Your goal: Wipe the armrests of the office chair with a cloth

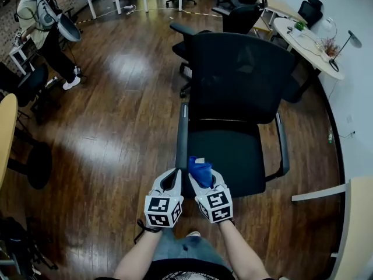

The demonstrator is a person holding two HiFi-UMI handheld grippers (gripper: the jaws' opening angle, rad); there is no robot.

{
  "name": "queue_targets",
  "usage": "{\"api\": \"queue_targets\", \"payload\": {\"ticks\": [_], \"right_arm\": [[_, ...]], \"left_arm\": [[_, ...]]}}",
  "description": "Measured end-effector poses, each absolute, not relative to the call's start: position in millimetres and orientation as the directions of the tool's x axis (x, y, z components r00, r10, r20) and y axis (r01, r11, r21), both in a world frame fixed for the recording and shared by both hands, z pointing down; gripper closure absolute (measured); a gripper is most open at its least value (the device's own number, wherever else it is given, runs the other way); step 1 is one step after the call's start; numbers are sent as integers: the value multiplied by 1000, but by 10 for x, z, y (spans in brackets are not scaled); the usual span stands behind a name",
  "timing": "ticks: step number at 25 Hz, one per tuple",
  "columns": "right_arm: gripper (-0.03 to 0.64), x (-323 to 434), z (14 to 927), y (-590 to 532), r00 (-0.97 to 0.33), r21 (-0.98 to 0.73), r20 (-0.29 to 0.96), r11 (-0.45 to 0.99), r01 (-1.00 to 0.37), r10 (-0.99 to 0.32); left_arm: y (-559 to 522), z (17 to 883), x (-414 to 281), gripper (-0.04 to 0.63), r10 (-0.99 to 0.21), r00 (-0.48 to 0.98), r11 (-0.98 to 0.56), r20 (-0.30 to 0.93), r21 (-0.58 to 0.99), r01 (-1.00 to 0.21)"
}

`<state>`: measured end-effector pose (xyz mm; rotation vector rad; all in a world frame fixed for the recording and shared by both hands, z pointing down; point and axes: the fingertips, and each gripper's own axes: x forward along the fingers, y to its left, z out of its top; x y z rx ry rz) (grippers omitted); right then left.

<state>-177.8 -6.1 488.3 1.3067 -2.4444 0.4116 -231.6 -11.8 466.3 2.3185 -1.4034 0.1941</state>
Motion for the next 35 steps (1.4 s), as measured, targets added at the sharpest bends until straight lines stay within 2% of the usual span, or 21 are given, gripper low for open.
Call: {"api": "queue_targets", "payload": {"ticks": [7,23,26,35], "right_arm": [[480,-2063,4531,-195,-536,-100,372,541,-835,-758],[480,-2967,4873,-1553,-481,-220,389,428,-877,-786],[480,-3103,4966,-1893,-451,-253,390,378,-891,-803],[480,-3119,5449,-2864,-271,-380,415,105,-919,-869]], "left_arm": [[-261,4441,-2455,589,-818,486,-409,306,283,-867],[-1670,4710,-3319,589,-772,532,-450,349,291,-844],[-1981,4756,-3473,589,-755,552,-468,354,297,-832],[-2696,4993,-3666,589,-674,616,-543,408,292,-787]]}}
